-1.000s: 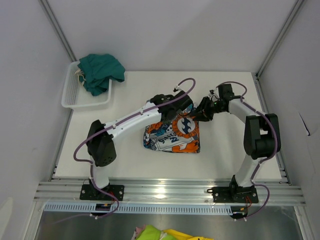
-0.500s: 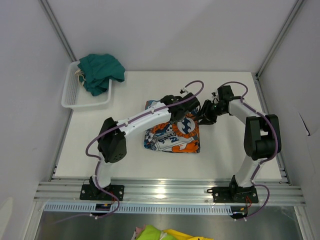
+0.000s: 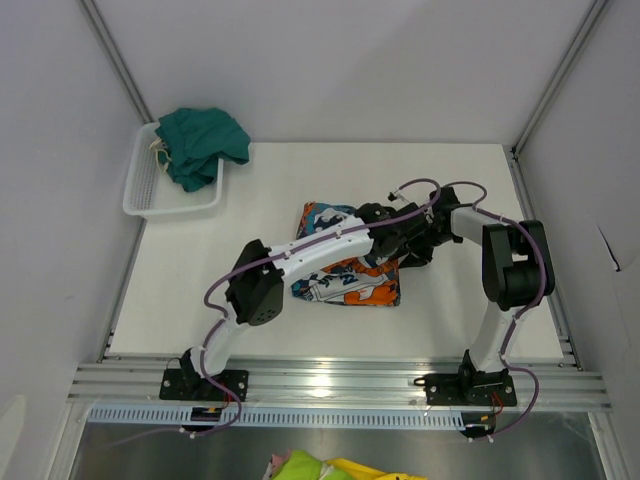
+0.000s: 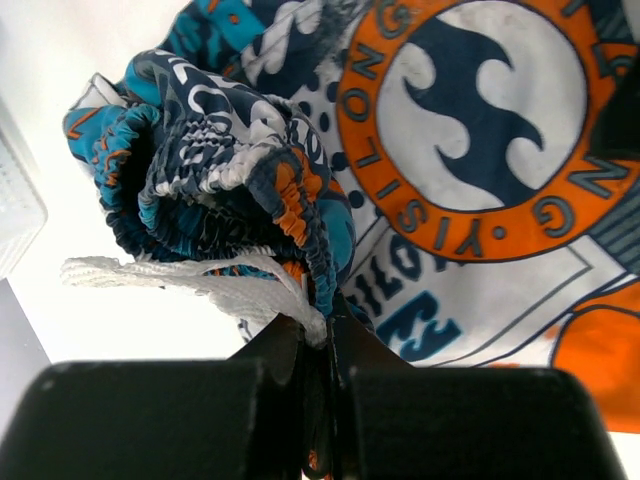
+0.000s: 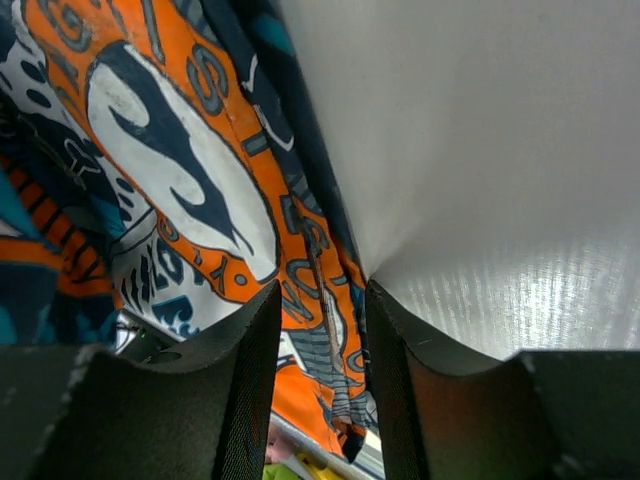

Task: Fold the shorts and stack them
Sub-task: Fold the shorts

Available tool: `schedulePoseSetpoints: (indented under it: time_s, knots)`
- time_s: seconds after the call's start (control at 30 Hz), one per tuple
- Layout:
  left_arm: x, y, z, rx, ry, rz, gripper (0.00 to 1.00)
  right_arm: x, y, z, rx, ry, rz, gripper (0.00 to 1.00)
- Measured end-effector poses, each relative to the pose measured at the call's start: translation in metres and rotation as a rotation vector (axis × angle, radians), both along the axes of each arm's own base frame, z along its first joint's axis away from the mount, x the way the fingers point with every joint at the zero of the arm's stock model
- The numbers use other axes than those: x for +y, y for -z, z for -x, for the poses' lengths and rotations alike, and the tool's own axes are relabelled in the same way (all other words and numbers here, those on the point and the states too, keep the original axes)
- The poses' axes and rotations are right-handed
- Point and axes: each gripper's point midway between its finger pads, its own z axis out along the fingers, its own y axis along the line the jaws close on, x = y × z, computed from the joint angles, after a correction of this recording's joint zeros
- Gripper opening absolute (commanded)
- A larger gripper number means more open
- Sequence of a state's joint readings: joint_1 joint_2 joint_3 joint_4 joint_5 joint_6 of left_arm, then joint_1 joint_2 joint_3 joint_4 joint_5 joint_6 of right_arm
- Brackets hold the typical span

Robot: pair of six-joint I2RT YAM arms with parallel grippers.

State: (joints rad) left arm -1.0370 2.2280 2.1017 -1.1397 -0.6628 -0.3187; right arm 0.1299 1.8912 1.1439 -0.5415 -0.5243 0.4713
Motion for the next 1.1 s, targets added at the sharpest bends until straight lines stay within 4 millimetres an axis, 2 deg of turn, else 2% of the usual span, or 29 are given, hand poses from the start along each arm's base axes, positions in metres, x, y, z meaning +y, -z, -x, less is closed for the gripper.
schedulePoseSetpoints:
  time_s: [0.47, 0.7, 0.77, 0.8, 0.83, 0.93, 1.0, 1.03, 1.1]
  knots:
    - [-0.018, 0.033, 0.001, 0.025, -0.009, -0.001, 0.00, 0.008, 0.002, 0.002, -0.011, -0.019, -0.045, 0.41]
    - [-0.034, 0.051, -0.002, 0.044, -0.011, 0.034, 0.05, 0.010, 0.002, 0.003, -0.017, -0.022, -0.061, 0.41]
    - [-0.038, 0.055, -0.004, 0.045, -0.015, 0.044, 0.13, 0.010, 0.002, 0.004, -0.020, -0.020, -0.066, 0.41]
    - [-0.040, 0.056, -0.004, 0.046, -0.016, 0.052, 0.22, 0.010, 0.002, 0.004, -0.023, -0.019, -0.068, 0.41]
    - [-0.042, 0.058, -0.004, 0.051, -0.016, 0.062, 0.39, 0.010, 0.002, 0.004, -0.025, -0.018, -0.068, 0.41]
    - [-0.048, 0.057, -0.005, 0.061, -0.026, 0.108, 0.61, 0.009, 0.001, 0.005, -0.033, -0.013, -0.068, 0.41]
    - [-0.053, 0.054, -0.006, 0.060, -0.029, 0.138, 0.66, 0.007, 0.001, 0.006, -0.034, -0.002, -0.066, 0.41]
    - [-0.056, 0.053, -0.005, 0.064, -0.028, 0.152, 0.73, 0.006, 0.001, 0.007, -0.034, 0.002, -0.065, 0.41]
    - [-0.059, 0.046, -0.004, 0.069, -0.021, 0.179, 0.79, 0.003, 0.001, 0.008, -0.030, 0.017, -0.067, 0.42]
